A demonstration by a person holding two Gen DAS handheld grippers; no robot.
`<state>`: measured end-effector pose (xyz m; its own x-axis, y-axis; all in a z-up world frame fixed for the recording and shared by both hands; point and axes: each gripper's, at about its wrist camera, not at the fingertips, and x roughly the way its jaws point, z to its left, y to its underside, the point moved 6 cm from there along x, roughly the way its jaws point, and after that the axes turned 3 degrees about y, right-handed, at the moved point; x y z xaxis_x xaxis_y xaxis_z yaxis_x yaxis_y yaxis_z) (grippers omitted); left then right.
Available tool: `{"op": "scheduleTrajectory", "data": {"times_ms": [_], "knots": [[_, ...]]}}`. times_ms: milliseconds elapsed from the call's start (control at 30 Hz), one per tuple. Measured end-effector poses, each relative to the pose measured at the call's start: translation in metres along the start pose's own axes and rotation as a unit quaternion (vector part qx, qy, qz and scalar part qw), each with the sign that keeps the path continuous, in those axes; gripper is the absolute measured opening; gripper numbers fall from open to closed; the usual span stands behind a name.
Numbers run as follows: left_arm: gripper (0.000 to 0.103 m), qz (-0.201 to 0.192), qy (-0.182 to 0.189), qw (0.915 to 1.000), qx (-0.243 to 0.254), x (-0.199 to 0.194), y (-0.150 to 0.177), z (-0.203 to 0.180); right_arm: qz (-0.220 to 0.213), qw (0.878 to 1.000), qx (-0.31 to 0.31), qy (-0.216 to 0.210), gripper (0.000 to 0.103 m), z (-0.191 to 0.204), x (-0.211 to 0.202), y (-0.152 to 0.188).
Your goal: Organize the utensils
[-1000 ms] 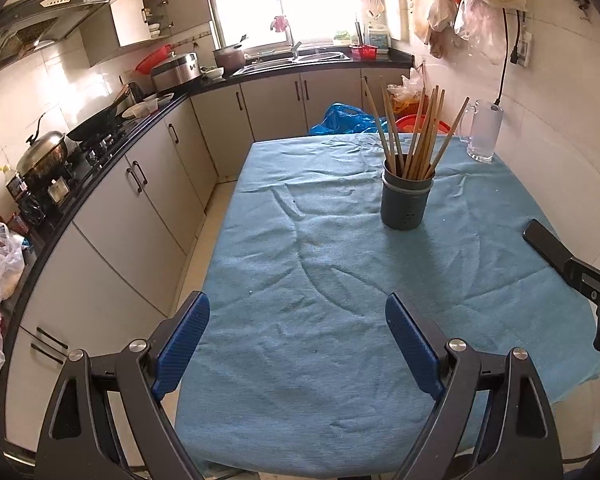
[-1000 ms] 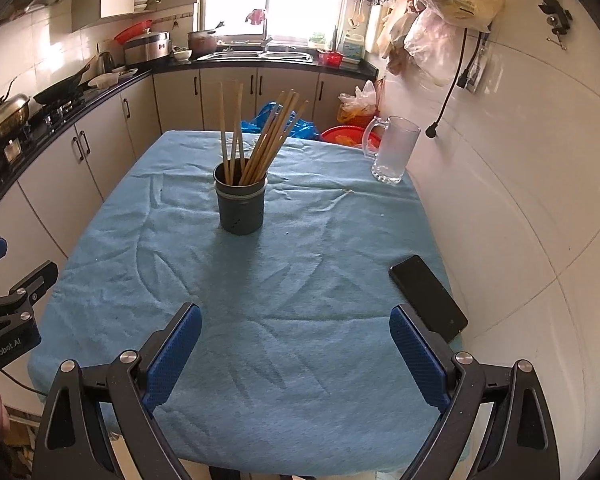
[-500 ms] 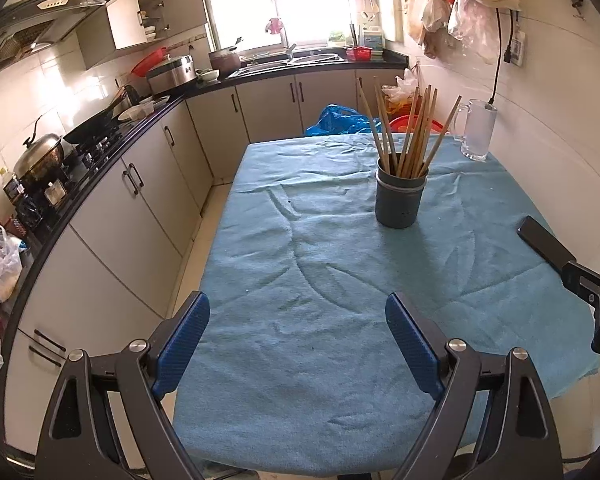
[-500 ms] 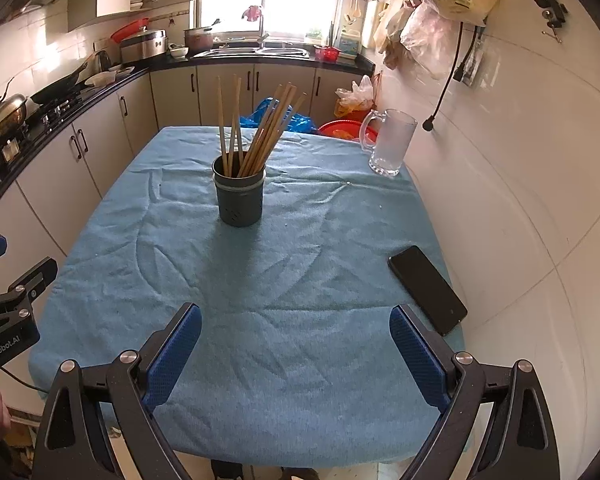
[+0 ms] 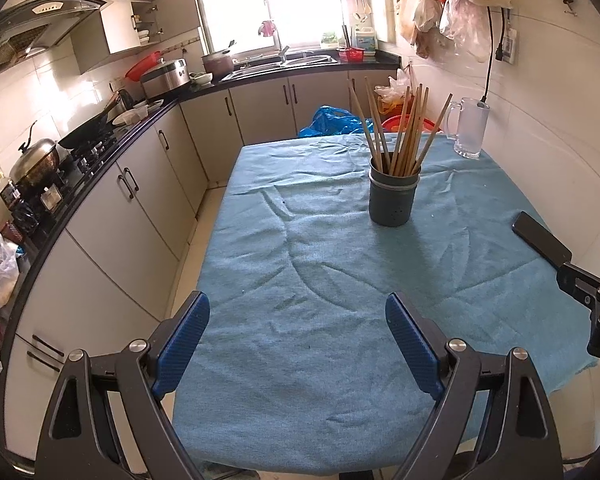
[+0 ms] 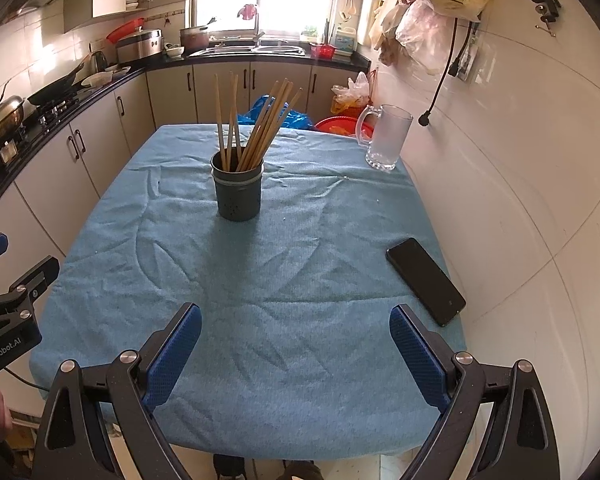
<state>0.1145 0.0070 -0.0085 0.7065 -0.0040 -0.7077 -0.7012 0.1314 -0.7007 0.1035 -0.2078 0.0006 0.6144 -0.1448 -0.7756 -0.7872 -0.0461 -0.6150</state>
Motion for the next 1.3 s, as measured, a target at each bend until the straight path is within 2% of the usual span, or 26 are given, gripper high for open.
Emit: {"op": "scheduleTrajectory", "data": {"times_ms": [800,1300], "knots": [[0.089,0.006,0.021,0.9997,0.002,0.003,0.009,0.011,0.014,1.000,-0.010,0.011,0.097,0.020,-0.005,0.012],[0.089,0.017,0.037,0.9992,0.000,0.010,0.015,0.008,0.033,0.999,-0.015,0.019,0.097,0.019,-0.002,0.022]]}}
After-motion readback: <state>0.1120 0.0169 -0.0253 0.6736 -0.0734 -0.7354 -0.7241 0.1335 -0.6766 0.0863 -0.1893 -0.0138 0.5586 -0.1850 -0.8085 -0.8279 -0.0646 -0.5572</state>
